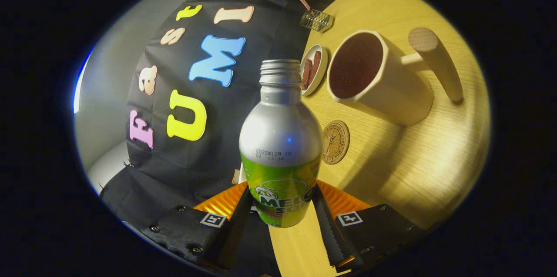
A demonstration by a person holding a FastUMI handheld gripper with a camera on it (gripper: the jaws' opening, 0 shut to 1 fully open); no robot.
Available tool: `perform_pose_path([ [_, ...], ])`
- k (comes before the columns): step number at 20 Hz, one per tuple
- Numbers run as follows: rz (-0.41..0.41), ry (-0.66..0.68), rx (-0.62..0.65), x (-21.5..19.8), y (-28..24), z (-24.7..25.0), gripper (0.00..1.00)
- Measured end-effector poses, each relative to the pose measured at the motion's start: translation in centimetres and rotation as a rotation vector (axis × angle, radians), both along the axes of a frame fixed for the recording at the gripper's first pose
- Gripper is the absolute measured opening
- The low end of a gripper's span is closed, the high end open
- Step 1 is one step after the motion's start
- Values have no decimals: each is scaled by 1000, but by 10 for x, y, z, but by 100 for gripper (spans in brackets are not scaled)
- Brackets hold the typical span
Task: Take the bottle from table, then pour the juice into the cup, finally place the bottle on the coaster
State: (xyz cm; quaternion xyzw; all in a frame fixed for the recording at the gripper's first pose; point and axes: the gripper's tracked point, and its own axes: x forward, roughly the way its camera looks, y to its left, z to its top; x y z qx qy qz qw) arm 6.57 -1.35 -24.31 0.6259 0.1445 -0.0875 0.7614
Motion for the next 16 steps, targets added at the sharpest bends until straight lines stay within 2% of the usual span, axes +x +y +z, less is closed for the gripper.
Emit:
perform_pose_path([
  [16,-107,-14,326,8,-5,6,78],
])
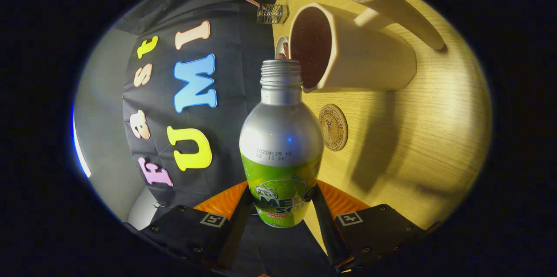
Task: Take the bottle from table, then pour the juice into the cup, finally place the bottle on the coaster
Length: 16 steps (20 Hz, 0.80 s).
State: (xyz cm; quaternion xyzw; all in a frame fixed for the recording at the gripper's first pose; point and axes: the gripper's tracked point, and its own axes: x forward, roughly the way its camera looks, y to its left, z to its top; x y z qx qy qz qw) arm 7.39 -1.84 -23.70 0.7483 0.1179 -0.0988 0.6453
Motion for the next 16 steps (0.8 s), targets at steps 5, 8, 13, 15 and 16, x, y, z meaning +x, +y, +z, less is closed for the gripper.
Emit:
perform_pose_path([
  [5,-36,-18,80,10,-1,13,77],
  [8,-49,-32,125,14,1,20,77],
  [13,-69,-32,173,18,0,28,77],
  [15,-81,-33,195,17,-2,30,77],
  [16,-90,-35,204,18,-3,31,77],
])
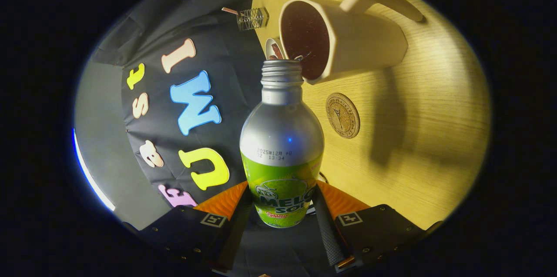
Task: Take the bottle from table, then pour the juice into the cup, finally place the bottle on the coaster
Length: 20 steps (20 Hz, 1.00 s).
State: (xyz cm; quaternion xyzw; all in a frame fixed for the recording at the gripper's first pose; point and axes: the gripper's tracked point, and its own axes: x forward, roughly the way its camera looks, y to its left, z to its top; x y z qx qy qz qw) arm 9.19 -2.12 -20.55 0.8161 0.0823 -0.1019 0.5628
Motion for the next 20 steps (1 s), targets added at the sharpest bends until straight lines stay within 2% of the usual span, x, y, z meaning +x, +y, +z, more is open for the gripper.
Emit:
perform_pose_path([
  [20,-98,-30,222,9,-14,43,77],
])
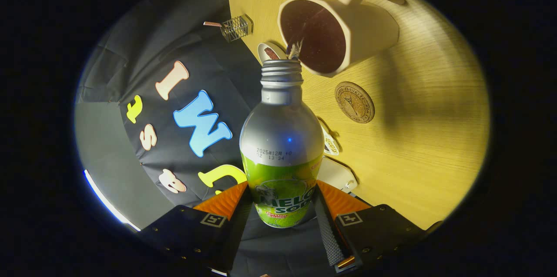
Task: Take the bottle from table, then pour the juice into the cup, finally place the bottle on the coaster
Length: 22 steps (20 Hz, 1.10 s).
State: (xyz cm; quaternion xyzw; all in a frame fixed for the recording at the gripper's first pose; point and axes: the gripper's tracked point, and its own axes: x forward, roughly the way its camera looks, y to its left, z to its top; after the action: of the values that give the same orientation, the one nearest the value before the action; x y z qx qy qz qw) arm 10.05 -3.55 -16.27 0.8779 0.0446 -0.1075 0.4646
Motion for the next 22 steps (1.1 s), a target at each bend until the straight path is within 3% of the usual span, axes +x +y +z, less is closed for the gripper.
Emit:
perform_pose_path([
  [22,-31,2,138,1,-12,29,77],
])
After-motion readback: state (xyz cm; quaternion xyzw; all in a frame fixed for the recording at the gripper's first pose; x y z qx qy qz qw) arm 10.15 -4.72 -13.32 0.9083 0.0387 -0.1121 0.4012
